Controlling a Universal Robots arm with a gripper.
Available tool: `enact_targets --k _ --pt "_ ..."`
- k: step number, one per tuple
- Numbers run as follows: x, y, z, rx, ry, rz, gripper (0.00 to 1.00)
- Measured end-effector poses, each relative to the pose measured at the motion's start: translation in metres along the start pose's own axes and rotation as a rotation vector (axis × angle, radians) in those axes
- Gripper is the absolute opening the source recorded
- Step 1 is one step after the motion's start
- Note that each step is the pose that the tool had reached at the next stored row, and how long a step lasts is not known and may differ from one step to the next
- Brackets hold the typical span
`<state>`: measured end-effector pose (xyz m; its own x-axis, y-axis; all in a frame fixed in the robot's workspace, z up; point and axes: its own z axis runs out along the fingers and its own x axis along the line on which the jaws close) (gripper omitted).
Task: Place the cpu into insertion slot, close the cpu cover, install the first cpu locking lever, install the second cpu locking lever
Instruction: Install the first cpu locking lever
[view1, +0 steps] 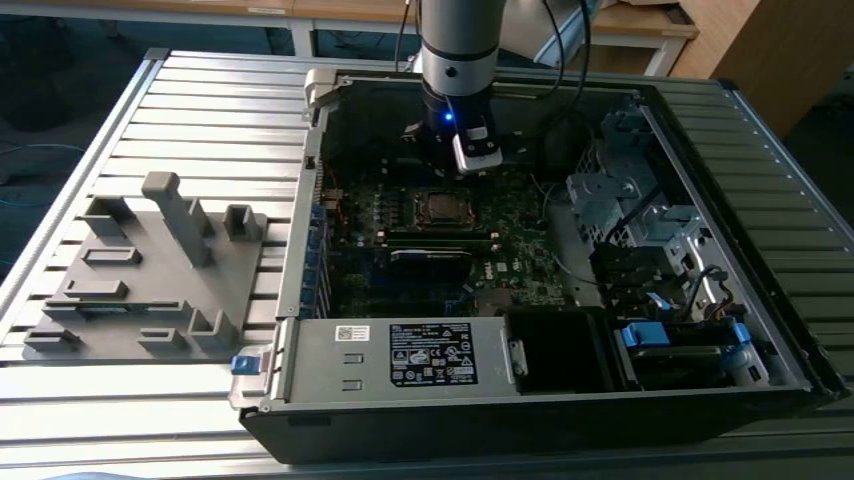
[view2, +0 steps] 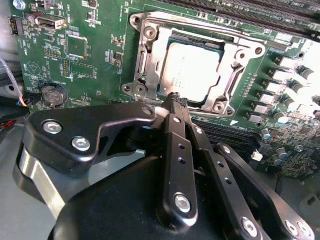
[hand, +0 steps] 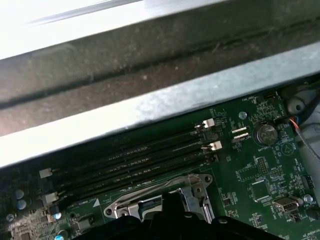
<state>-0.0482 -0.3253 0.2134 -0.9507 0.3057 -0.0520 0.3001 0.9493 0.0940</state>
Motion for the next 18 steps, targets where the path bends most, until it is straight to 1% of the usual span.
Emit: enact_targets --k 5,10,18 --pt "0.0000 0.0000 -0.0003 0.0001 0.0000 0.000 0.10" --pt "-0.0001 0.0003 -0.0028 -0.0001 -0.0001 0.000 0.10" --pt "-0.0003 0.0000 -0.0034 0.0002 0.0000 0.000 0.10"
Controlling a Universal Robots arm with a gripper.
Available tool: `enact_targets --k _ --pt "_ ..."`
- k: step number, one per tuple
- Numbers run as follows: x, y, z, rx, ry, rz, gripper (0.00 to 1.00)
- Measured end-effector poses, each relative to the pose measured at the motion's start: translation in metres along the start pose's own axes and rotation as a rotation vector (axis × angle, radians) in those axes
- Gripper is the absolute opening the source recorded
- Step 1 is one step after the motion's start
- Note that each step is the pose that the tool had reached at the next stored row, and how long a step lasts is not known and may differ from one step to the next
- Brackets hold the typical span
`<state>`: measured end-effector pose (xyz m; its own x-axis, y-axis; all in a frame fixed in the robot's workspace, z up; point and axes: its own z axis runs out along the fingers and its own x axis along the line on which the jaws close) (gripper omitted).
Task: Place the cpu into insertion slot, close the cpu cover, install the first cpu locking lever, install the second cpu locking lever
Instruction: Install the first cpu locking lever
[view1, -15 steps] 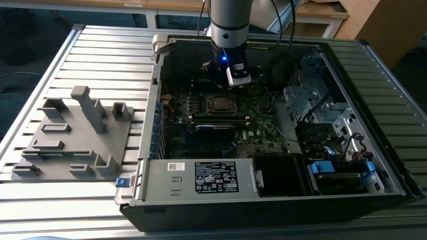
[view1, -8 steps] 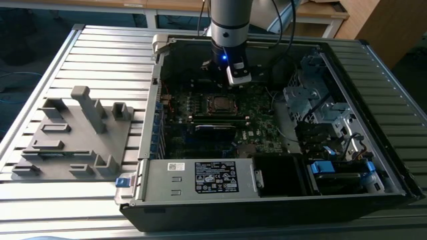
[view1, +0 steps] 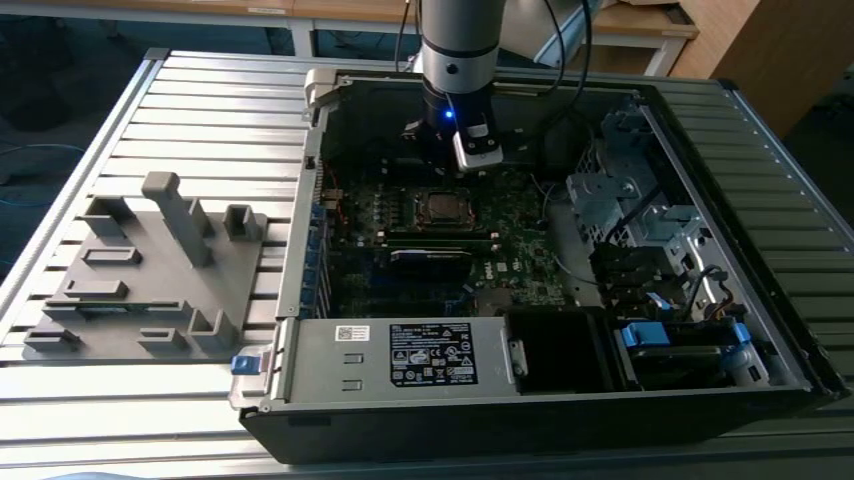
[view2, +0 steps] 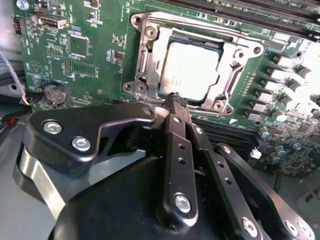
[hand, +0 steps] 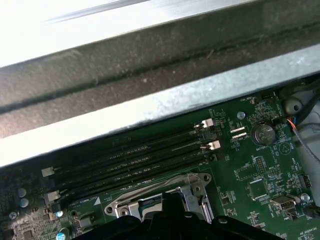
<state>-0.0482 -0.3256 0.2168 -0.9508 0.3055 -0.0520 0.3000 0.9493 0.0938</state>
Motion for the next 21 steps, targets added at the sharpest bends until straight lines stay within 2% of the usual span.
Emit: enact_targets --k 6,21 --pt "-0.0001 -0.0002 0.0001 -0.0003 -0.0001 0.000 0.10" --pt "-0.0019 -0.0059 -0.0005 -0.0003 -0.0001 0.000 0.10"
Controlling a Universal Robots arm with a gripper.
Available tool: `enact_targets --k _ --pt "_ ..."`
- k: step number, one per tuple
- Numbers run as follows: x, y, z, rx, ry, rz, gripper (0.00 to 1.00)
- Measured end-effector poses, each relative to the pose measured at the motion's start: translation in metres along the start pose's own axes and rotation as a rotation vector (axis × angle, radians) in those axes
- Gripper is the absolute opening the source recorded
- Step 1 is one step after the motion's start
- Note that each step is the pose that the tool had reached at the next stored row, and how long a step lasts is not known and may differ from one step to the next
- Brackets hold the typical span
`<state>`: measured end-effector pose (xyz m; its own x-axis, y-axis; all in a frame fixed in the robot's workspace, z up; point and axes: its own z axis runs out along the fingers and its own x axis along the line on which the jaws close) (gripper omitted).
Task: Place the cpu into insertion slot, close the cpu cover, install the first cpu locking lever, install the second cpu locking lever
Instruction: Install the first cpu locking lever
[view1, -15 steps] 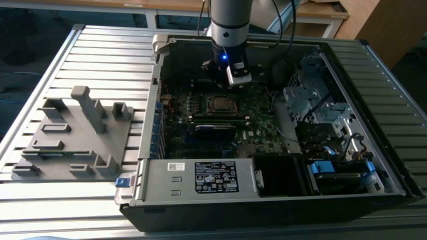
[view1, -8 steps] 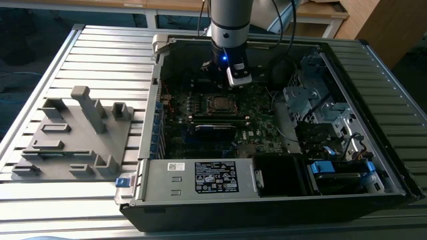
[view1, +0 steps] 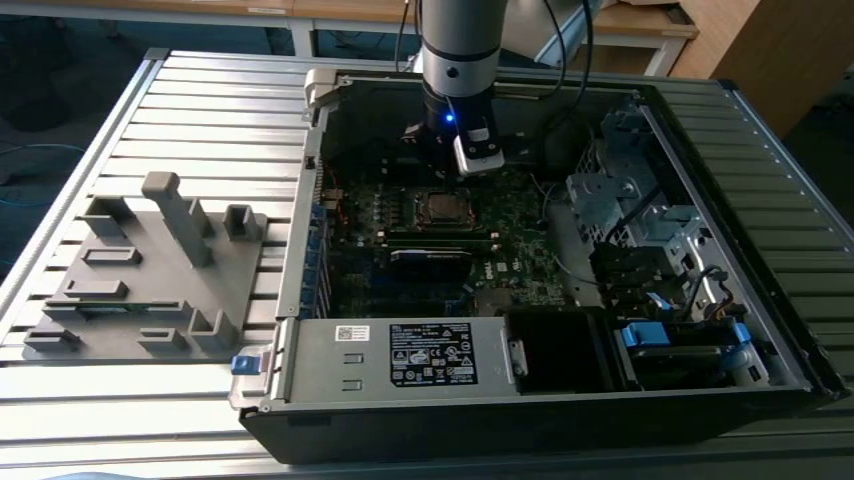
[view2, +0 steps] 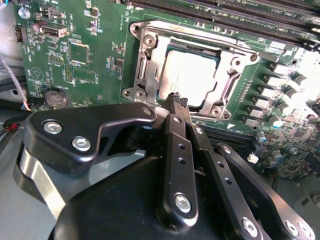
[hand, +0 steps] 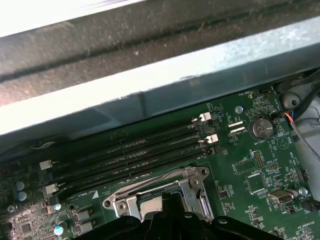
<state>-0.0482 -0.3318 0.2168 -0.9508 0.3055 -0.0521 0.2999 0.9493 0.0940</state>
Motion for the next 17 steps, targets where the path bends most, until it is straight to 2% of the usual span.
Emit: enact_targets --k 9,17 --pt "-0.0001 0.0002 -0.0020 -0.0001 0.0000 0.000 0.10" --pt "-0.0003 -0.0003 -0.0021 -0.0004 0.0040 -0.049 0.10"
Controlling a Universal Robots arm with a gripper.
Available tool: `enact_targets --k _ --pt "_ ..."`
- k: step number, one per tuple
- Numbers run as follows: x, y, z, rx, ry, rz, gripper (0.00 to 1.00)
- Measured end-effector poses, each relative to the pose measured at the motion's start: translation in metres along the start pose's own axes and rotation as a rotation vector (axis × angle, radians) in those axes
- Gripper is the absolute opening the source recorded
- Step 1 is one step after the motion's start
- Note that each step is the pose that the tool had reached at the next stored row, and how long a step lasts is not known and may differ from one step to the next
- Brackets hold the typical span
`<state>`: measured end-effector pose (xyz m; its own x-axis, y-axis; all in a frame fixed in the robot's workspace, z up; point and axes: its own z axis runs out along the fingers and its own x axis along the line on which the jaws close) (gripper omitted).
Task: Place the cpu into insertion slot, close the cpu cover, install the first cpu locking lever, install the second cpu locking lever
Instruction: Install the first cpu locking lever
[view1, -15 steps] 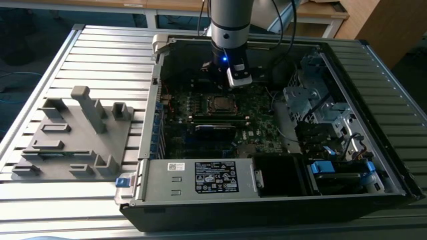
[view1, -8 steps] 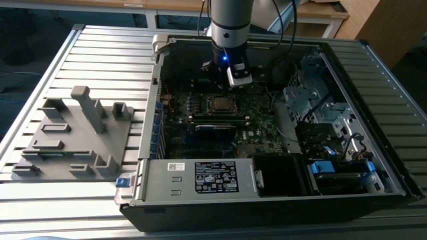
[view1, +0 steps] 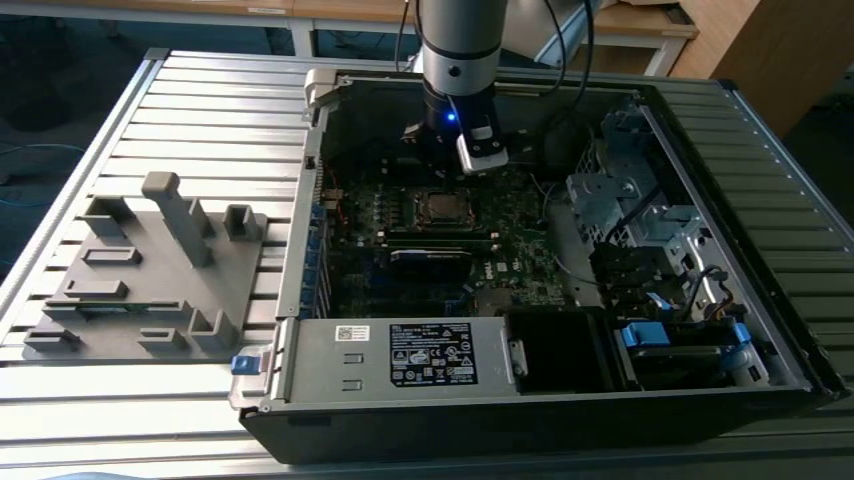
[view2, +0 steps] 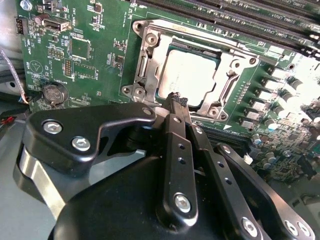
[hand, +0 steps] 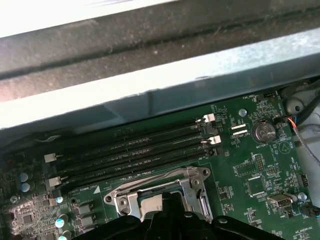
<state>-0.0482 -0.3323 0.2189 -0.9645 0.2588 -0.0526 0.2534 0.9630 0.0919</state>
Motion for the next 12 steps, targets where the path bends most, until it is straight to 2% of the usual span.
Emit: enact_targets --k 12 --pt "-0.0003 -0.0008 0.0000 0.0005 -0.0002 0.000 0.10"
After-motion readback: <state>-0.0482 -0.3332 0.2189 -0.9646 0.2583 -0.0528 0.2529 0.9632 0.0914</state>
